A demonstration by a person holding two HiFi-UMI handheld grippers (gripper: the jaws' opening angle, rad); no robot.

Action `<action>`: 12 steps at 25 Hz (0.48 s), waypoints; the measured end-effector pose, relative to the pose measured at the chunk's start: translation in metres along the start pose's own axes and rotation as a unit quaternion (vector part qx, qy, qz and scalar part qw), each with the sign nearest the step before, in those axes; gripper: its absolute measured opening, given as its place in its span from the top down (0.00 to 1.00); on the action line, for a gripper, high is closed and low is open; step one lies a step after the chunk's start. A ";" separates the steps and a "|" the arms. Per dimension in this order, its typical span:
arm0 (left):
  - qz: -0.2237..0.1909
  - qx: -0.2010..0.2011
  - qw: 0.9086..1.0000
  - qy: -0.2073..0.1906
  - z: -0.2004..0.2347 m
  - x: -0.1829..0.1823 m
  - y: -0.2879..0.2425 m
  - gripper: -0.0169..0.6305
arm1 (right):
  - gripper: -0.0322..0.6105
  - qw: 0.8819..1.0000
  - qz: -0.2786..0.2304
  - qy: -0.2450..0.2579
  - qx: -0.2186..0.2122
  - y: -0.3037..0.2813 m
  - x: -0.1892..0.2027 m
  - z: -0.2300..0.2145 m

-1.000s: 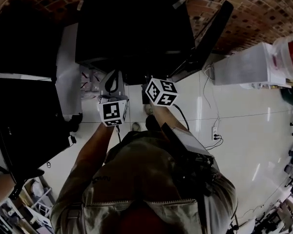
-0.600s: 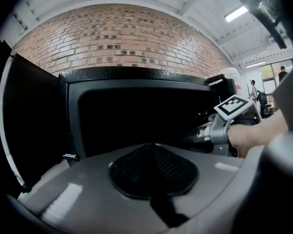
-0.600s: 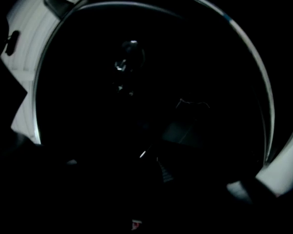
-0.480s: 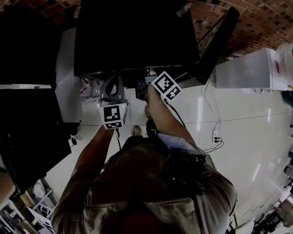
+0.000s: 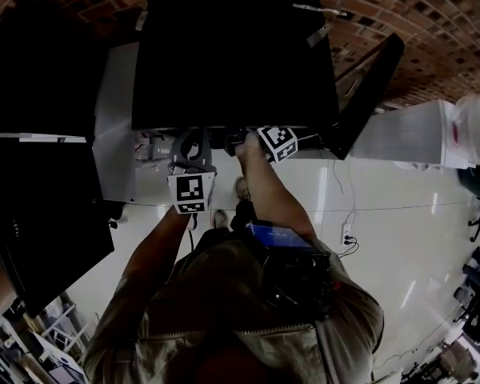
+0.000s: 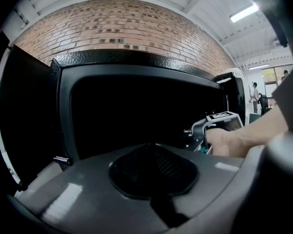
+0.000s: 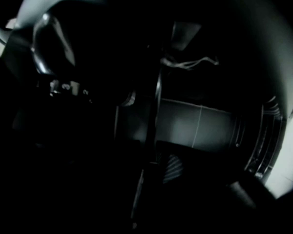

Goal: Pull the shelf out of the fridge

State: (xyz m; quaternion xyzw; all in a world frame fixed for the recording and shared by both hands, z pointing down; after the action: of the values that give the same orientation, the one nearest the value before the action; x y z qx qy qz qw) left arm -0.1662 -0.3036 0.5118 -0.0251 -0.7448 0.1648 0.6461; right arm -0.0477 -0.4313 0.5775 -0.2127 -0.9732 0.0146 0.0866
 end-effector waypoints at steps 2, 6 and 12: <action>-0.001 0.000 1.000 0.005 0.001 0.000 -0.001 0.96 | 0.84 1.000 -0.003 -0.005 0.001 -0.005 -0.001 0.002; 0.000 -0.003 1.000 0.012 0.005 0.000 0.003 0.96 | 0.92 0.999 -0.011 -0.037 -0.006 -0.010 -0.001 0.004; 0.006 -0.007 1.000 0.021 0.007 0.007 0.017 0.96 | 0.93 0.996 -0.015 -0.083 -0.015 0.002 0.002 -0.008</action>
State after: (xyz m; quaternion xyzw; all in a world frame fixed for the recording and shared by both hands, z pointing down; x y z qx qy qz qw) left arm -0.1773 -0.2873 0.5127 -0.0378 -0.7317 0.1631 0.6608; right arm -0.0468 -0.4285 0.5850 -0.1978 -0.9801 0.0168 0.0022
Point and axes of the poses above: the fingertips, and each gripper's own axes: y backward along the fingers, z to its left, x out of its underside, the point moved 2 cm from there along y, backward along the fingers
